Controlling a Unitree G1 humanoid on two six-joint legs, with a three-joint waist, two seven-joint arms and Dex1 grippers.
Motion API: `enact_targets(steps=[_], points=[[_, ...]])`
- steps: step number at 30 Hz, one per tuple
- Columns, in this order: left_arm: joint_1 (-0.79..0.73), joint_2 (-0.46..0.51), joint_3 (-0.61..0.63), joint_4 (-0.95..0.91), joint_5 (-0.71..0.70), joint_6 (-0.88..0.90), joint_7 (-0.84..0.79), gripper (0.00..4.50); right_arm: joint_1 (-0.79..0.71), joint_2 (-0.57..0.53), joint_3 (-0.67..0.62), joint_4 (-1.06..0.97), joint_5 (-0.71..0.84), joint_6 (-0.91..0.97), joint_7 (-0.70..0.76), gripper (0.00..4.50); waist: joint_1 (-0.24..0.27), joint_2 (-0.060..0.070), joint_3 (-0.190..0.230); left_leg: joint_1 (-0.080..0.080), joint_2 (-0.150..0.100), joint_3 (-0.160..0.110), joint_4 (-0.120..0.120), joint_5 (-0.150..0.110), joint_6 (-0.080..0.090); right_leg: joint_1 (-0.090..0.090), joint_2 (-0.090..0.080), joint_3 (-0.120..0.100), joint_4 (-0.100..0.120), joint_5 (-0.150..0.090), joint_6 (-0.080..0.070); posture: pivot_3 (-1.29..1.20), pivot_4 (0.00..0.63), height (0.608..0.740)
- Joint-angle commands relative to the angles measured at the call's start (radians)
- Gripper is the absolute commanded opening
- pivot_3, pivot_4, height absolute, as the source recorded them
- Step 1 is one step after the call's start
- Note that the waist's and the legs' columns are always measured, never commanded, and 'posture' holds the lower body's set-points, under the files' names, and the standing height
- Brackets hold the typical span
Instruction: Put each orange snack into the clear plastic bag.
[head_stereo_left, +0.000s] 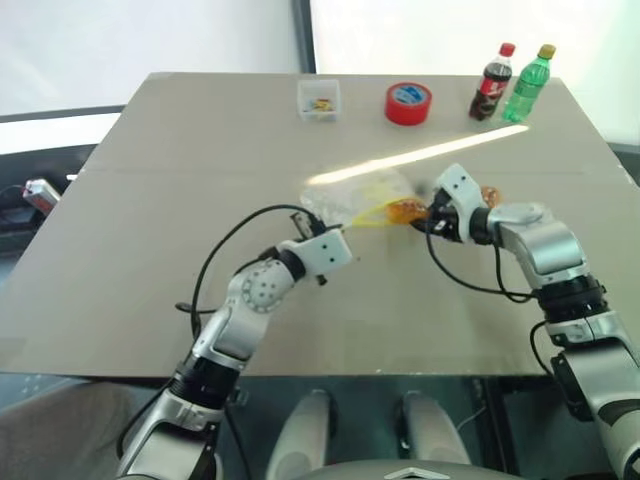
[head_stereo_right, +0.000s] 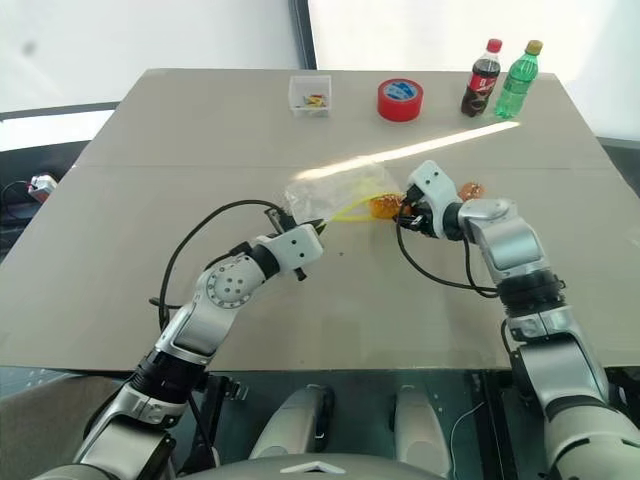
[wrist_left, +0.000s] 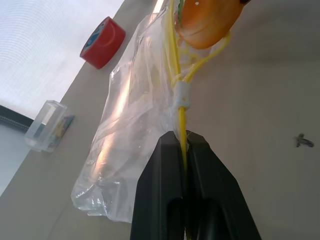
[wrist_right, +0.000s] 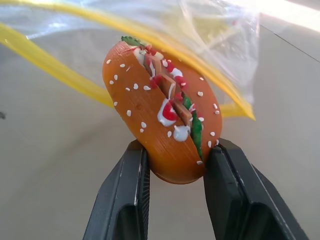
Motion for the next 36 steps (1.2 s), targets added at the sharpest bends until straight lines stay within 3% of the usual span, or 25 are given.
enact_targets(steps=[1,8,18,24,27,31,36], points=[[-0.016,-0.012,-0.005,-0.008,-0.001,-0.017,0.001,0.0,-0.041,0.034,0.008,-0.1,0.024,0.055,-0.004,1.57,0.0,0.0,0.0,0.0,0.0,0.0,0.0,0.0,0.0,0.0,0.0,0.0,0.0,0.0,0.0,0.0,0.15,0.74],[-0.027,-0.026,-0.015,0.011,0.002,-0.027,-0.003,0.0,-0.089,0.125,0.035,-0.103,0.017,0.138,-0.054,1.57,-0.003,0.0,0.0,0.0,0.0,0.0,0.0,0.0,0.0,0.0,0.0,0.0,0.0,0.0,0.0,0.0,0.15,0.74],[-0.041,-0.033,-0.022,0.027,-0.004,-0.042,-0.004,0.0,-0.169,0.204,-0.011,0.142,-0.078,0.073,-0.274,1.57,-0.007,0.0,0.0,0.0,-0.001,0.0,0.0,0.0,0.0,0.0,0.0,0.0,0.0,0.0,0.0,0.0,0.15,0.74],[-0.036,-0.035,-0.025,0.024,-0.006,-0.042,-0.003,0.0,-0.157,0.206,0.005,0.051,-0.024,0.079,-0.181,1.57,-0.017,0.0,0.0,-0.001,-0.001,0.0,-0.001,0.0,0.0,-0.002,0.0,0.0,0.0,0.0,0.0,0.0,0.15,0.74],[-0.039,-0.036,-0.024,0.028,-0.002,-0.039,0.0,0.0,-0.143,0.196,0.023,0.041,-0.043,0.043,-0.177,2.4,-0.017,0.001,0.0,-0.001,0.0,0.0,-0.001,0.0,0.0,-0.004,0.0,0.002,0.002,0.0,0.0,0.0,0.15,0.74],[-0.04,-0.034,-0.014,0.032,0.001,-0.028,0.006,0.0,-0.119,0.168,-0.008,-0.03,-0.01,0.09,-0.155,4.14,-0.016,0.001,0.0,-0.001,0.0,0.0,-0.001,0.0,0.0,-0.004,0.0,0.002,0.002,0.0,0.0,0.0,0.15,0.74],[-0.032,-0.029,-0.006,0.032,0.001,-0.019,0.012,0.0,-0.012,-0.009,-0.018,-0.256,0.106,0.15,0.048,4.14,-0.005,0.0,0.0,-0.002,-0.001,0.0,-0.001,0.0,0.0,-0.003,-0.001,0.001,0.001,0.0,0.0,0.0,0.15,0.74]])
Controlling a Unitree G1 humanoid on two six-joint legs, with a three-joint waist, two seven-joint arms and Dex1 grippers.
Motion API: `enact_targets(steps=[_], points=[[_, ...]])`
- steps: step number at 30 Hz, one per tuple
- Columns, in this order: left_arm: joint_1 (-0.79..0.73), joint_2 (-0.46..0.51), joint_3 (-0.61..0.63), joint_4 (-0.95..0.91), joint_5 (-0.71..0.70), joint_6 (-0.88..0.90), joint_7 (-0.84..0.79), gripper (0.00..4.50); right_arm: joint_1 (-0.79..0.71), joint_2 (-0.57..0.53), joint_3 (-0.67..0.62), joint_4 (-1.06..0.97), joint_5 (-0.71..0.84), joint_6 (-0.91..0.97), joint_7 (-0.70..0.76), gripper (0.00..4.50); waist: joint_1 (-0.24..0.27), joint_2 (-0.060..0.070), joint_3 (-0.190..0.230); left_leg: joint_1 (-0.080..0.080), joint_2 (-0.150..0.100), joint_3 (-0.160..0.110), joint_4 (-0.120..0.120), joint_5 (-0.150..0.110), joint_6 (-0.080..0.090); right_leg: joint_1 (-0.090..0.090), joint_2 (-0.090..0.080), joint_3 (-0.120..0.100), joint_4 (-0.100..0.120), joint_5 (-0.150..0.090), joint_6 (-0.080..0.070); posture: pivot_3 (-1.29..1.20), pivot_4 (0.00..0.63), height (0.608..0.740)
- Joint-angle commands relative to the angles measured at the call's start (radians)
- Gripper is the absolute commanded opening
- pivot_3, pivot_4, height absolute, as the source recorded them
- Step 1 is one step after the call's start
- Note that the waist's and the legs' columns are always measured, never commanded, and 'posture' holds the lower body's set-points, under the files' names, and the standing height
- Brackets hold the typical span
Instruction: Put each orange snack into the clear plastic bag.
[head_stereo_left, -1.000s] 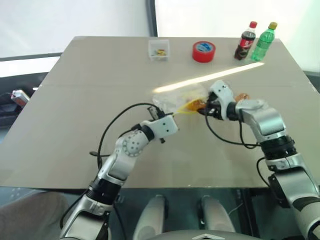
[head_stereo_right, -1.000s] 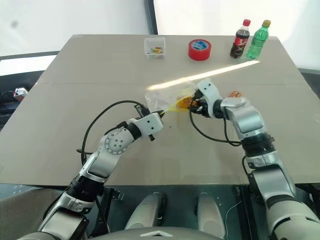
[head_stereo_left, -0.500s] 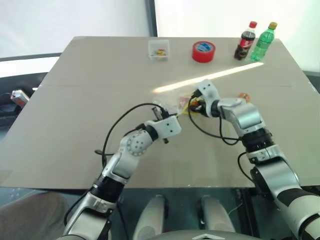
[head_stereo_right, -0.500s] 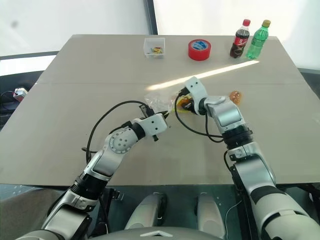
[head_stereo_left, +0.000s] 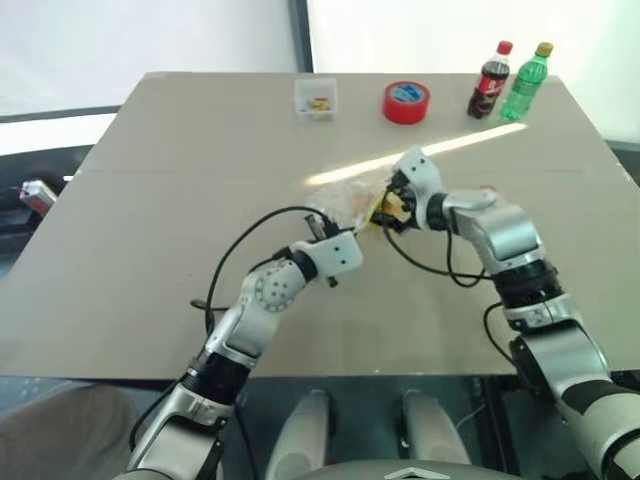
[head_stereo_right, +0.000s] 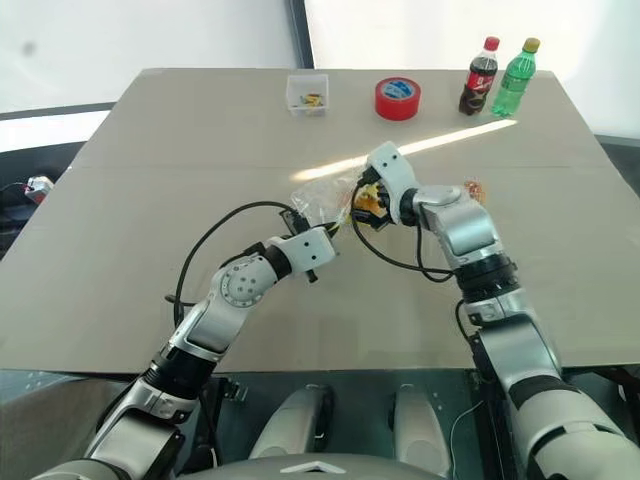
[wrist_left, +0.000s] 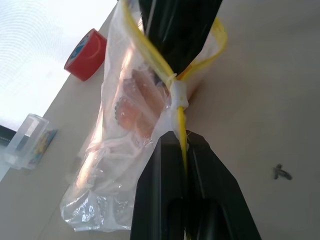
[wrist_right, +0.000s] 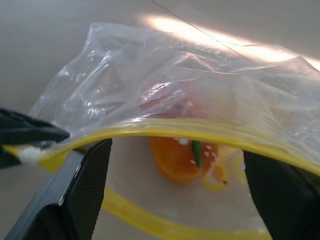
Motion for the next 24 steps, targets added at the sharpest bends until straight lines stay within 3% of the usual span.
enact_targets(steps=[1,3,7,14,19,24], points=[[0.0,0.002,0.02,-0.018,0.0,0.002,0.013,0.0,0.063,-0.131,-0.041,-0.183,0.085,0.027,0.138,4.14,0.001,0.0,0.0,0.0,0.0,0.0,0.0,0.0,0.0,0.0,0.0,0.0,0.0,0.0,0.0,0.0,0.15,0.74],[0.002,0.001,0.019,-0.021,0.001,0.006,0.015,0.0,0.091,-0.199,-0.056,-0.184,0.066,-0.006,0.14,4.14,0.0,0.0,0.0,0.0,0.0,0.0,0.0,0.0,0.0,0.0,0.0,0.0,0.0,0.0,0.0,0.0,0.15,0.74],[0.006,-0.001,0.02,-0.024,0.002,0.012,0.02,0.0,0.089,-0.261,-0.124,-0.058,-0.003,-0.046,0.009,4.14,-0.004,0.0,0.0,0.001,0.001,0.001,0.0,0.0,0.0,0.0,0.0,0.0,0.001,0.0,0.0,0.0,0.15,0.74],[0.018,0.005,0.026,-0.03,0.004,0.017,0.025,0.0,0.11,-0.154,-0.286,-0.027,-0.057,0.048,-0.315,4.14,-0.008,0.0,0.0,0.001,0.001,0.002,0.0,0.0,0.0,0.0,0.0,0.001,0.001,0.0,0.0,0.0,0.15,0.74],[0.02,0.005,0.024,-0.031,0.001,0.018,0.021,0.0,0.132,-0.065,-0.376,-0.075,-0.022,0.156,-0.42,4.14,-0.003,0.0,0.0,0.001,0.001,0.002,0.0,0.0,0.0,0.0,0.0,0.002,0.001,0.0,0.0,0.0,0.15,0.74],[0.012,0.003,0.014,-0.025,0.001,0.01,0.012,0.0,0.127,-0.039,-0.382,-0.012,-0.028,0.125,-0.465,4.14,-0.004,0.0,0.0,0.001,0.001,0.002,0.0,0.0,0.0,0.0,0.0,0.002,0.001,0.0,0.0,0.0,0.15,0.74]])
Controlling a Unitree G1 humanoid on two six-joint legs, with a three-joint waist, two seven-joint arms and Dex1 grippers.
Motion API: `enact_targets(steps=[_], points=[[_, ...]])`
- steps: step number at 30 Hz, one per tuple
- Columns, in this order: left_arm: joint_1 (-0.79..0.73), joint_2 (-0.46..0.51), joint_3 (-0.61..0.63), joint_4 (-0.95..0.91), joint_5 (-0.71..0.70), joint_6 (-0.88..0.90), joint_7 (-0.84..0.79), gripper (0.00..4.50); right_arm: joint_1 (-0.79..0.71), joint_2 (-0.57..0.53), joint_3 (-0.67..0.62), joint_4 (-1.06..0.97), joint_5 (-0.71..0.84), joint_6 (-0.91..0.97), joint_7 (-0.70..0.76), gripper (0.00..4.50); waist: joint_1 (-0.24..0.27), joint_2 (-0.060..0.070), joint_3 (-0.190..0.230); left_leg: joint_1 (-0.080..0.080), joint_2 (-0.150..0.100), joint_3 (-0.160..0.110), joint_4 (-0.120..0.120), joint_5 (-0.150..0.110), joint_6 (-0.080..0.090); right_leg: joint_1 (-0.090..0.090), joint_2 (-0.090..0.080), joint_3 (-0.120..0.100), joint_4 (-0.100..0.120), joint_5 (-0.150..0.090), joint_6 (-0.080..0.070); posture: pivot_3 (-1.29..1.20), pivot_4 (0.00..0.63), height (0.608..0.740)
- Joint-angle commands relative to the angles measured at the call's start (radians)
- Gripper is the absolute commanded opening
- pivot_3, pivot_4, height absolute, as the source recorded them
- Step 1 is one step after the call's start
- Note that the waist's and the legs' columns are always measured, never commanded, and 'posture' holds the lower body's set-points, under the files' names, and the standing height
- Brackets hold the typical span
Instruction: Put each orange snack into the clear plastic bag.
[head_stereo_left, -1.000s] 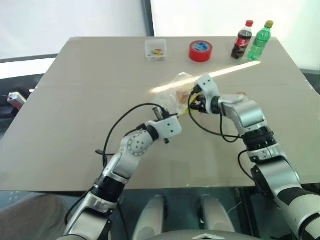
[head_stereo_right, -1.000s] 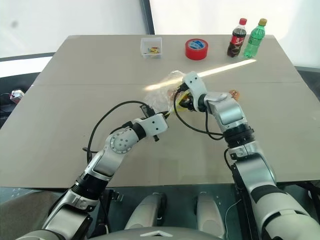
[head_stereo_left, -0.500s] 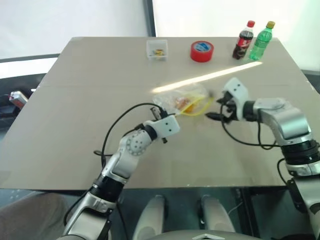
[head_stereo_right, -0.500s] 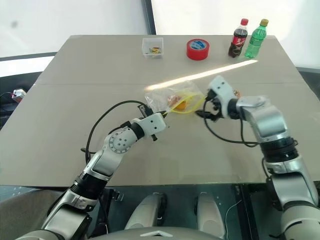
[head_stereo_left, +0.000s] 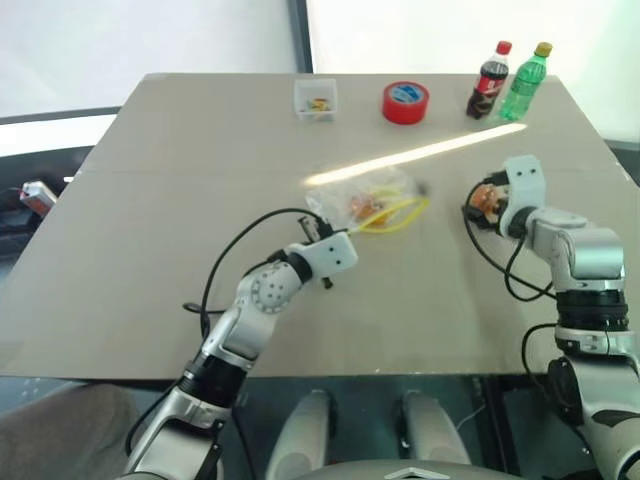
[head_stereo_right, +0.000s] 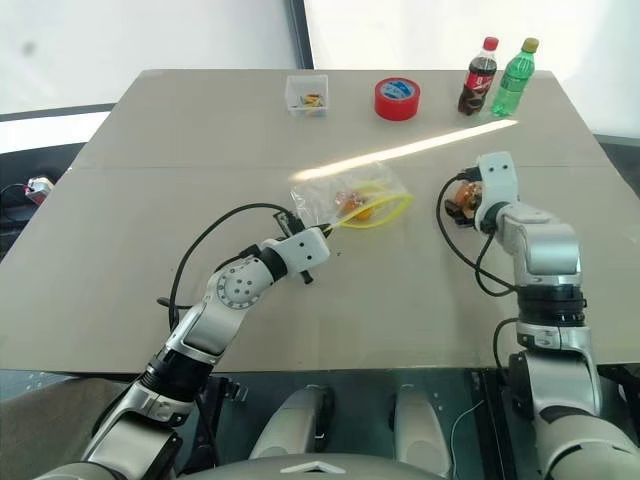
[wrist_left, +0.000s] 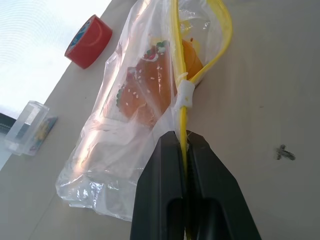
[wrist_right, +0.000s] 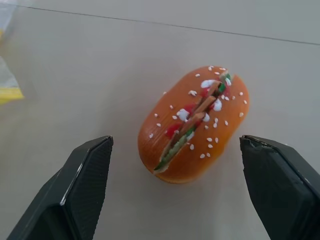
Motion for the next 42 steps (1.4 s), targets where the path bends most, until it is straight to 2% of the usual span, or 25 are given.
enact_targets(steps=[1,4,7,8,14,17,23,28,34,42], points=[[-0.009,-0.001,0.006,-0.021,0.0,-0.012,0.003,0.0,-0.019,0.008,-0.033,0.026,0.001,-0.044,-0.032,4.14,-0.001,0.0,0.0,0.0,0.0,0.0,0.0,0.0,0.0,0.0,0.0,0.0,0.0,0.0,0.0,0.0,0.15,0.74],[-0.014,0.002,0.01,-0.018,-0.001,-0.013,0.002,0.0,-0.028,0.017,-0.033,0.063,0.002,-0.083,-0.043,4.14,-0.001,0.0,0.0,0.0,0.0,0.0,0.0,0.0,0.0,0.0,0.0,0.0,0.0,0.0,0.0,0.0,0.15,0.74],[-0.012,0.006,0.015,-0.019,-0.001,-0.011,0.003,0.0,-0.031,0.018,-0.021,0.077,0.007,-0.104,-0.03,3.51,-0.002,0.0,0.0,0.0,0.0,0.0,0.0,0.0,0.0,0.0,0.0,0.0,0.0,0.0,0.0,0.0,0.15,0.74],[-0.009,0.007,0.015,-0.02,-0.001,-0.011,0.004,0.0,-0.031,0.016,-0.016,0.079,0.006,-0.11,-0.028,3.17,-0.002,0.0,0.0,0.0,0.0,0.0,0.0,0.0,0.0,0.0,0.0,0.0,0.0,0.0,0.0,0.0,0.15,0.74],[0.001,0.003,0.011,-0.029,0.001,-0.005,0.007,0.0,-0.032,0.004,0.002,0.094,0.001,-0.147,-0.008,0.21,-0.003,0.0,0.0,0.0,0.0,0.0,0.0,0.0,0.0,0.0,0.0,0.0,0.0,0.0,0.0,0.0,0.15,0.74],[0.002,0.002,0.01,-0.029,0.002,-0.004,0.007,0.0,-0.017,-0.023,0.038,0.055,0.014,-0.164,0.067,0.21,-0.003,0.0,0.0,0.0,0.0,0.0,0.0,0.0,0.0,0.0,0.0,0.0,0.0,0.0,0.0,0.0,0.15,0.74],[0.002,0.004,0.014,-0.024,0.002,-0.006,0.011,0.0,0.073,-0.176,0.136,-0.149,0.164,-0.165,0.451,0.21,-0.003,0.0,0.0,0.0,0.0,0.0,0.0,0.0,0.0,0.0,0.0,0.0,-0.001,0.0,0.0,0.0,0.15,0.74],[0.0,-0.001,0.01,-0.022,0.003,-0.006,0.014,0.0,0.112,-0.243,0.164,-0.237,0.248,-0.136,0.589,0.21,-0.003,0.0,0.0,0.0,0.0,0.0,0.001,0.0,0.0,0.001,0.0,-0.001,-0.001,0.0,0.0,0.0,0.15,0.74],[0.003,-0.008,0.005,-0.034,-0.009,-0.022,0.007,0.0,0.099,-0.219,0.211,-0.242,0.263,-0.108,0.59,0.21,-0.002,0.0,0.0,0.0,0.0,-0.001,0.001,0.0,0.0,0.001,0.0,-0.001,-0.001,0.0,0.0,0.0,0.15,0.74],[0.002,-0.021,-0.001,-0.044,-0.016,-0.045,0.001,0.0,0.005,-0.133,0.255,-0.101,0.239,-0.117,0.565,0.21,0.002,0.0,0.0,0.0,0.0,-0.001,0.001,0.0,0.0,0.001,0.0,-0.001,-0.001,0.0,0.0,0.0,0.15,0.74]])
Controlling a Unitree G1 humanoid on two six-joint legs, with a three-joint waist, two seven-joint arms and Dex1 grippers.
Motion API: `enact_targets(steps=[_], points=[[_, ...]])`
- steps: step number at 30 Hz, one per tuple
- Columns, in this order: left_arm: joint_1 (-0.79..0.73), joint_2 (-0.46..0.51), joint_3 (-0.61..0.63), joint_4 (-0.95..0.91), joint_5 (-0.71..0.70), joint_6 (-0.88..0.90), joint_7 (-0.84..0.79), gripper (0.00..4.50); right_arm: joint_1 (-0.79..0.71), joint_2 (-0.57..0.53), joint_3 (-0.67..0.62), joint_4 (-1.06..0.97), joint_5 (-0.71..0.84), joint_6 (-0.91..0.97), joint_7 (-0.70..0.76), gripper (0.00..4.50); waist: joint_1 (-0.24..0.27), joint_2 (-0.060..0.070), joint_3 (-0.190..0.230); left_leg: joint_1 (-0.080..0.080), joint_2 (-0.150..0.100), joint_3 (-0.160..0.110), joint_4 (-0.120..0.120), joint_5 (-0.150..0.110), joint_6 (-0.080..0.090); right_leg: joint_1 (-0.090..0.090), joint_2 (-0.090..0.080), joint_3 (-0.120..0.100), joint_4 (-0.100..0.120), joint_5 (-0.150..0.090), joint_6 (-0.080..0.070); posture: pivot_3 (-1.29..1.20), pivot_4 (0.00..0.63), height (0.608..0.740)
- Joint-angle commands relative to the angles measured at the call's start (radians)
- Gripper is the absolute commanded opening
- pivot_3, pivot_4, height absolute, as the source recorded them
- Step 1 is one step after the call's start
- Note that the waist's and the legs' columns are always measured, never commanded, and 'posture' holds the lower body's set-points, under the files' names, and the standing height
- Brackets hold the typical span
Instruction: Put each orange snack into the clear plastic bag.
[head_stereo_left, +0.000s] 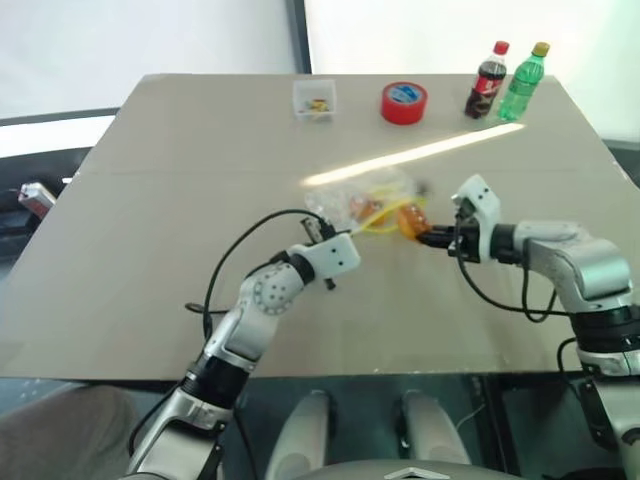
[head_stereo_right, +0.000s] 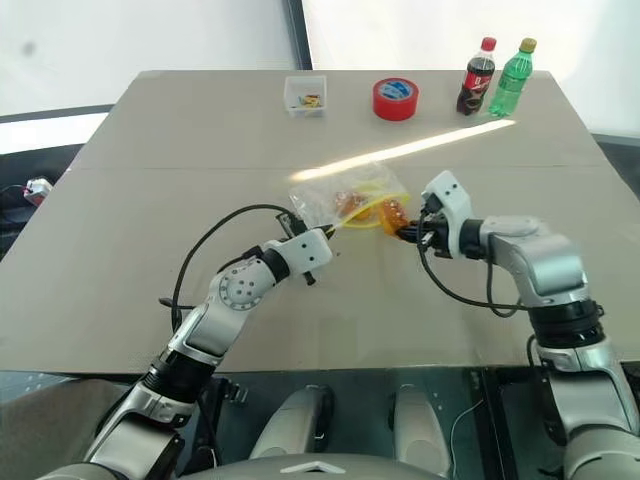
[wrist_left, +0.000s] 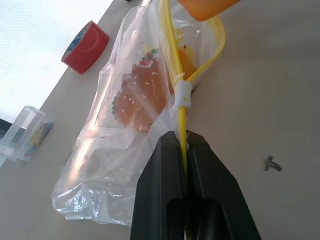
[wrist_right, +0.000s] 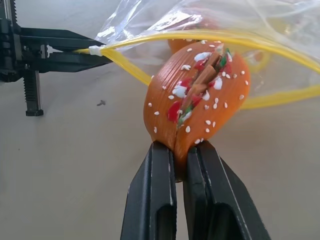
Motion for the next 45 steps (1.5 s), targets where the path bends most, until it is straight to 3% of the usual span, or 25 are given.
enact_targets(steps=[1,12,17,24,27,31,36,45], points=[[-0.005,-0.005,0.0,-0.04,-0.017,-0.039,-0.004,0.0,-0.069,0.028,-0.004,0.053,-0.004,-0.028,-0.005,0.21,0.001,0.0,0.0,0.0,0.0,0.0,0.0,0.0,0.0,0.0,0.0,0.0,0.0,0.0,0.0,0.0,0.15,0.74],[-0.009,-0.013,-0.021,-0.039,-0.029,-0.126,-0.037,0.0,-0.219,0.128,0.031,0.33,-0.105,-0.184,-0.017,0.21,-0.002,0.0,0.0,0.0,0.0,0.0,0.0,0.0,0.0,0.0,0.0,0.0,0.0,0.0,0.0,0.0,0.15,0.74],[-0.008,-0.008,-0.016,-0.034,-0.033,-0.14,-0.042,0.0,-0.274,0.164,0.01,0.496,-0.201,-0.341,-0.145,0.21,-0.003,0.0,0.0,0.0,0.0,0.0,0.0,0.0,0.0,0.0,0.0,0.0,0.0,0.0,0.0,0.0,0.15,0.74],[-0.011,-0.015,-0.02,-0.021,-0.031,-0.151,-0.045,0.0,-0.265,0.198,0.034,0.458,-0.204,-0.376,-0.08,0.21,-0.005,0.0,0.0,0.0,0.0,0.0,-0.001,0.0,0.0,-0.001,0.0,0.0,0.0,0.0,0.0,0.0,0.15,0.74],[-0.012,-0.02,-0.019,-0.018,-0.028,-0.149,-0.044,0.0,-0.253,0.205,0.03,0.434,-0.203,-0.369,-0.07,1.17,-0.005,0.0,0.0,0.0,0.0,0.0,-0.001,0.0,0.0,-0.001,0.0,0.0,0.0,0.0,0.0,0.0,0.15,0.74],[-0.011,-0.023,-0.013,-0.014,-0.021,-0.135,-0.038,0.0,-0.227,0.21,-0.004,0.331,-0.128,-0.292,-0.018,3.04,-0.005,0.0,0.0,0.0,0.0,0.0,-0.001,0.0,0.0,-0.001,0.0,0.0,0.001,0.0,0.0,0.0,0.15,0.74],[-0.014,-0.025,-0.014,-0.001,-0.017,-0.135,-0.032,0.0,-0.139,0.16,0.049,0.148,-0.066,-0.206,0.091,3.04,-0.004,0.0,0.0,0.0,0.0,-0.001,-0.001,0.0,0.0,-0.001,0.0,0.0,0.0,0.0,0.0,0.0,0.15,0.74],[-0.016,-0.025,-0.011,0.011,-0.013,-0.134,-0.02,0.0,-0.153,0.028,0.095,0.317,-0.245,-0.366,0.066,3.04,-0.002,0.0,0.0,0.0,-0.001,0.0,0.0,0.0,0.0,-0.001,0.0,0.0,0.001,0.0,0.0,0.0,0.15,0.74]])
